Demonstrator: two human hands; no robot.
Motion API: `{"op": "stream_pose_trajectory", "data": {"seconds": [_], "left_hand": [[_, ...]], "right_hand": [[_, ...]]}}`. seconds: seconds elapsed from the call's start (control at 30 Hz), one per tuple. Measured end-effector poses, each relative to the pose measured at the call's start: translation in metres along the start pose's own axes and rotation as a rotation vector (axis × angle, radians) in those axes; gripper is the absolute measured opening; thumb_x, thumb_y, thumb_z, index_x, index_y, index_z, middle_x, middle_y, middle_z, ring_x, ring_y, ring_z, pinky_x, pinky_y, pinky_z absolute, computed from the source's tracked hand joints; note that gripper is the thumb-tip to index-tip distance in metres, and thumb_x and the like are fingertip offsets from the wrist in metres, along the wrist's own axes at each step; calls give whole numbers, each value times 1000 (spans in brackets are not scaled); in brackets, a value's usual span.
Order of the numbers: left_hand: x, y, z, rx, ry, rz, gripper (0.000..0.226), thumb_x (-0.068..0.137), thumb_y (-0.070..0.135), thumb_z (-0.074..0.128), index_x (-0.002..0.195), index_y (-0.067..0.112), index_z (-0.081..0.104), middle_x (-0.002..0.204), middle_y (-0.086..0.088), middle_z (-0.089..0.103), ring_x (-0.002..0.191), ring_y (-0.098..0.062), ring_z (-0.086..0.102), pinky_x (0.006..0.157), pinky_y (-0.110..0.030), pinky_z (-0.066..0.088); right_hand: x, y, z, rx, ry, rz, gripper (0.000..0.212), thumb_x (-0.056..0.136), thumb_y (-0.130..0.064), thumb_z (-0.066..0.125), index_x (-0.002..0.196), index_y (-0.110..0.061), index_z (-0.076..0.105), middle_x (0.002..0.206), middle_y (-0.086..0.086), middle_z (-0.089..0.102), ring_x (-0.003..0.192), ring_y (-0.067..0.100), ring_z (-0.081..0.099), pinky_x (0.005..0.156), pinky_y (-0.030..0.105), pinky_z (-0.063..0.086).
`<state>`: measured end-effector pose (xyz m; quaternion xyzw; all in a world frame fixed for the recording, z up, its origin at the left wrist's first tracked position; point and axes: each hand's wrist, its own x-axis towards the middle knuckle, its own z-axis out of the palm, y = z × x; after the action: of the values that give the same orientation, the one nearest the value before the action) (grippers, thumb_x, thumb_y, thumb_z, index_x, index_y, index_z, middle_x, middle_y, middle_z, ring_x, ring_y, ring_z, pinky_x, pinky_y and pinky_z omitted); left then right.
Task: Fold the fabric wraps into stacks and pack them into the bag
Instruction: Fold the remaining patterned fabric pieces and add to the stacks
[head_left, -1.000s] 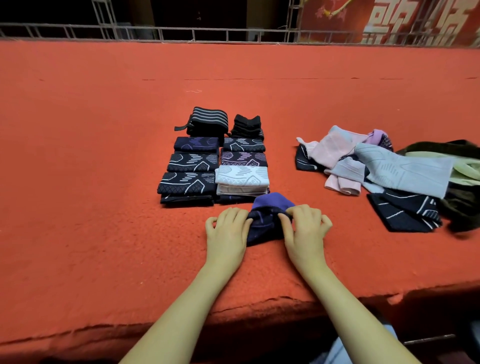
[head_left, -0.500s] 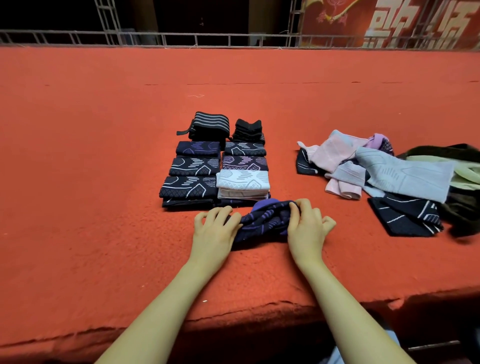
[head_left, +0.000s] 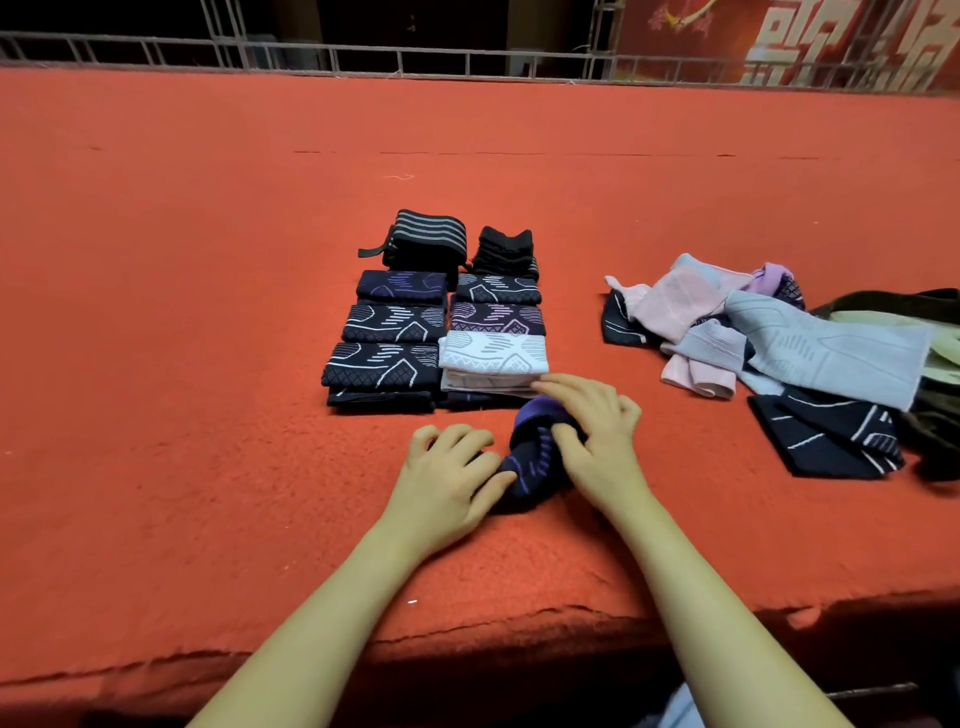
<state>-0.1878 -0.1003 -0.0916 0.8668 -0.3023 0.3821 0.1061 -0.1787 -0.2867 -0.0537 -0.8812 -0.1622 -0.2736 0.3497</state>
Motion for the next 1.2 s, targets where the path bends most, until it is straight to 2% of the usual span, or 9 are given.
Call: {"op": "stream_pose_trajectory", "data": {"seconds": [0.13,0.27,0.33,0.53,0.63,0.8,0.97,1.1,1.2], "left_hand": [[-2,1,-1,-61,33,-25,36,92,35,48,66,15,64,92,3,68,87,-18,56,77,-36,29],[-2,3,0,-19,-86,-154,35,87,40,46,89,14,69,100,2,66,94,-19,56,79,-36,30],[-4,2,3,1,-152,-156,42,86,45,44,100,16,70,104,4,67,98,-18,54,81,-36,29],[-7,2,8,34,-145,-62,34,87,44,42,85,21,67,92,9,66,94,-15,48,78,-35,26],[-5,4,6,83,-91,-85,26,88,40,43,87,22,62,86,8,63,91,-18,51,77,-36,26],[-4,-2,0,129,-4,-159,12,87,35,44,98,29,47,86,9,62,96,-17,47,77,-35,25],[-6,-21,-11,163,44,-170,11,87,35,45,95,28,47,86,9,64,97,-17,47,77,-35,24],[-5,-35,-12,143,-55,-272,22,90,37,39,89,23,56,80,7,62,85,-22,57,75,-36,25],[3,-30,-13,124,-49,-384,31,87,38,41,100,15,57,99,0,63,93,-27,56,78,-37,26]], "right_hand": [[4,-5,1,-247,-191,-202,38,80,-41,41,98,-27,70,98,-15,66,98,13,56,87,34,18],[-5,5,6,-500,-116,-193,38,82,-57,44,84,-31,71,77,-12,61,79,18,59,83,37,21],[-7,6,7,-559,-80,-190,39,81,-58,43,80,-31,71,71,-11,58,75,18,59,83,37,21],[-6,-1,15,-730,-7,-288,35,82,-42,42,62,-24,66,69,-6,54,68,22,57,82,40,25],[-5,-3,16,-725,96,-227,30,84,-32,45,63,-20,61,68,-2,55,64,24,56,81,39,27],[3,0,4,-620,240,152,31,89,-32,42,68,-18,61,68,2,56,63,27,55,76,38,23],[7,15,-9,-549,238,337,29,93,-30,44,74,-17,61,70,4,61,70,29,57,75,38,20],[6,11,-4,-422,217,396,23,97,-27,48,82,-18,64,76,1,64,80,27,57,78,35,17],[6,6,2,-235,148,373,18,97,-30,48,102,-23,64,87,-4,66,91,18,55,78,29,12]]}}
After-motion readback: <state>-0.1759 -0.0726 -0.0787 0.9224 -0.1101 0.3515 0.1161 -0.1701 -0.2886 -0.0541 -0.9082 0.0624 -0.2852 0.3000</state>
